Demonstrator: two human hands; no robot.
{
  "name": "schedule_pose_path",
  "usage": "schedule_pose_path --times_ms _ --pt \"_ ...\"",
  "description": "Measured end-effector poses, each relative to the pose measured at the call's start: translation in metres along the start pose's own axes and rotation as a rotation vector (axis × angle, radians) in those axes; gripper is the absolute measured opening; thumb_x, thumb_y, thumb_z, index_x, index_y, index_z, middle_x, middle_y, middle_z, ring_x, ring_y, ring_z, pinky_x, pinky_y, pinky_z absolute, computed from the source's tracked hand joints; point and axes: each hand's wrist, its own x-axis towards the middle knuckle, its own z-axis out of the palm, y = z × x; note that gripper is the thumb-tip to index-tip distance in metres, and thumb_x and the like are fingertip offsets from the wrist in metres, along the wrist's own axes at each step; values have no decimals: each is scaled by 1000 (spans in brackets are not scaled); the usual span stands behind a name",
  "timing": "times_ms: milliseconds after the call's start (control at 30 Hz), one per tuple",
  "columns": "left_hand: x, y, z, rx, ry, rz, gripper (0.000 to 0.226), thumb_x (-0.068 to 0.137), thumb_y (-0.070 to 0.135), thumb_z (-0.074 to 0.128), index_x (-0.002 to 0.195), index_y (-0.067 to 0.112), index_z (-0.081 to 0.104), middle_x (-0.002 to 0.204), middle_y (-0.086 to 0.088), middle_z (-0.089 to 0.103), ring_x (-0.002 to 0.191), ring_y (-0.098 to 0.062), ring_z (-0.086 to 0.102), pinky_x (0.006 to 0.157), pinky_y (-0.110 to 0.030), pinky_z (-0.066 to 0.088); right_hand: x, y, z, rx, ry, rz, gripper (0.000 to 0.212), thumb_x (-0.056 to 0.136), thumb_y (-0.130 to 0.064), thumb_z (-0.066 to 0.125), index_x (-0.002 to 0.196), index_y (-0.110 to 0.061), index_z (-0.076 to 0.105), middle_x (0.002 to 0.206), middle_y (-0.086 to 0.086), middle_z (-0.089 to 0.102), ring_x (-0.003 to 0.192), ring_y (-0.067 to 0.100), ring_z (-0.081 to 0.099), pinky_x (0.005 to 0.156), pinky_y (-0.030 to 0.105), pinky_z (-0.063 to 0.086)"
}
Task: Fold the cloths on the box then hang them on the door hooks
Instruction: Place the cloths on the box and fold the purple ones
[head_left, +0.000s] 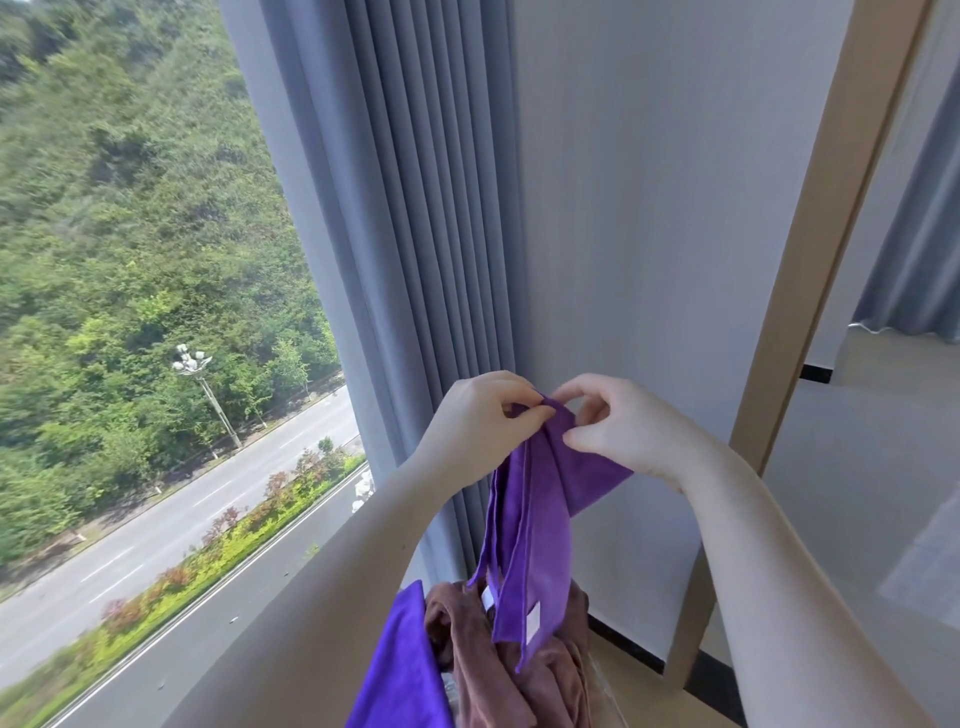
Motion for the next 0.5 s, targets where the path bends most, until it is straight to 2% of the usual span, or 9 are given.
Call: schedule_pose_path --times_ms 33,67,167,200,267,400,500 --pt "-1 1 0 -27 -25 -11 8 88 17 76 93 17 83 93 15 72 88 -4 69 88 -29 56 1 0 -2 -108 29 11 25 89 -18 72 106 -35 69 111 -4 59 93 11 61 75 25 48" --pt "-2 2 -1 -67 -44 -31 9 88 16 76 94 16 82 96 14 73 89 -4 70 90 -29 57 2 0 -4 -166 39 21 21 87 -24 76 102 -36 68 119 -5 51 101 10 56 78 26 47" --pt "-2 6 -4 -215 -76 -110 9 87 12 76 94 13 82 100 10 75 91 -8 73 93 -31 58 2 -1 -7 -164 -33 31 24 81 -33 83 94 -43 66 145 -14 39 129 8 45 104 35 43" --pt "-2 7 -6 -244 -89 -128 8 87 12 76 94 13 82 100 10 76 91 -9 73 93 -32 58 1 -3 -7 -169 -57 32 25 80 -36 85 91 -47 65 150 -17 37 135 8 42 109 37 40" --pt "-2 7 -9 -270 -119 -153 8 88 12 76 93 13 82 100 10 76 91 -9 74 92 -31 59 2 -5 -8 -167 -70 35 24 79 -37 86 89 -47 66 156 -18 37 140 9 41 108 36 37" --pt "-5 7 -12 -336 -110 -193 7 89 11 76 94 11 81 100 8 77 92 -9 74 91 -30 59 1 -10 -6 -138 -70 46 25 79 -35 86 98 -38 71 152 -18 43 133 7 45 99 30 36" --pt "-8 8 -14 -374 -67 -210 6 89 11 75 89 13 81 97 9 78 92 -7 73 90 -27 58 1 -9 -4 -129 -131 66 23 78 -33 87 98 -30 77 131 -16 64 111 9 65 95 35 52"
